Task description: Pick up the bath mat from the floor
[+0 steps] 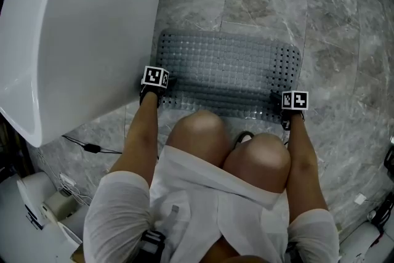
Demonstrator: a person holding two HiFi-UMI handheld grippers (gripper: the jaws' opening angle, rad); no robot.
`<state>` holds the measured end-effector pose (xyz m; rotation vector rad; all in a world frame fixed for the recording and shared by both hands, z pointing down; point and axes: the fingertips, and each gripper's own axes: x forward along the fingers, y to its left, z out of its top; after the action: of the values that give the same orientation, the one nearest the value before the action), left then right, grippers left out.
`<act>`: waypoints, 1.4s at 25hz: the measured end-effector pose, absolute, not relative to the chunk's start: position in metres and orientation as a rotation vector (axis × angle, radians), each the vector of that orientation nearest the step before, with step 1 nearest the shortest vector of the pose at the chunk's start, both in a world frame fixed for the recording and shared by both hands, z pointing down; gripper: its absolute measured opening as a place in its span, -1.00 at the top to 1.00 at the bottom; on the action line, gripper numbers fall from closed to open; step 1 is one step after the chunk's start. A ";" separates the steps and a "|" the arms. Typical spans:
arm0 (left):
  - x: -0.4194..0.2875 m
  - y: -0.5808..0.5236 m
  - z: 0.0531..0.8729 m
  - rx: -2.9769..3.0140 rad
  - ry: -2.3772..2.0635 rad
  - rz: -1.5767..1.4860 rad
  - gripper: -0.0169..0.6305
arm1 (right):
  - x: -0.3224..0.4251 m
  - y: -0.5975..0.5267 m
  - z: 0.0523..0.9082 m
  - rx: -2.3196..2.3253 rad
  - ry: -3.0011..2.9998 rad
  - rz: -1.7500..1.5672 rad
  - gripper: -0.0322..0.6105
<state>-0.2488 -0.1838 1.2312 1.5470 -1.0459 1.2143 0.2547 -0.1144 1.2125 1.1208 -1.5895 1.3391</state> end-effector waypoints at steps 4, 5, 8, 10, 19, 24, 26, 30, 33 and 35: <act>-0.249 -0.183 1.230 1.582 -1.068 1.117 -0.43 | 0.254 -0.116 1.212 1.115 -1.605 1.344 -0.07; -0.246 -0.185 1.228 1.585 -1.064 1.070 -0.43 | 0.255 -0.117 1.212 1.115 -1.605 1.343 -0.07; -0.232 -0.183 1.225 1.588 -1.018 1.015 -0.43 | 0.256 -0.116 1.214 1.112 -1.596 1.351 -0.08; -0.225 -0.181 1.224 1.583 -0.998 0.994 -0.43 | 0.255 -0.115 1.214 1.107 -1.590 1.355 -0.08; -0.148 -0.173 1.220 1.606 -0.829 0.890 0.35 | 0.245 -0.117 1.213 1.088 -1.600 1.346 -0.04; -0.142 -0.171 1.221 1.639 -0.810 0.921 0.60 | 0.242 -0.117 1.214 1.030 -1.623 1.274 0.25; -0.138 -0.172 1.221 1.653 -0.825 0.941 0.74 | 0.235 -0.117 1.213 0.995 -1.648 1.233 0.41; -0.136 -0.171 1.221 1.666 -0.831 0.963 0.78 | 0.224 -0.115 1.214 0.944 -1.660 1.174 0.69; -0.135 -0.170 1.218 1.654 -0.822 0.953 0.79 | 0.224 -0.115 1.211 0.941 -1.648 1.220 0.70; -0.135 -0.170 1.213 1.648 -0.821 0.953 0.79 | 0.223 -0.115 1.206 0.935 -1.643 1.245 0.71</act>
<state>-0.1348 -0.1698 1.2133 1.6477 -0.8209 0.9533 0.2231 -0.1146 1.2056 0.9351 -1.6426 1.2451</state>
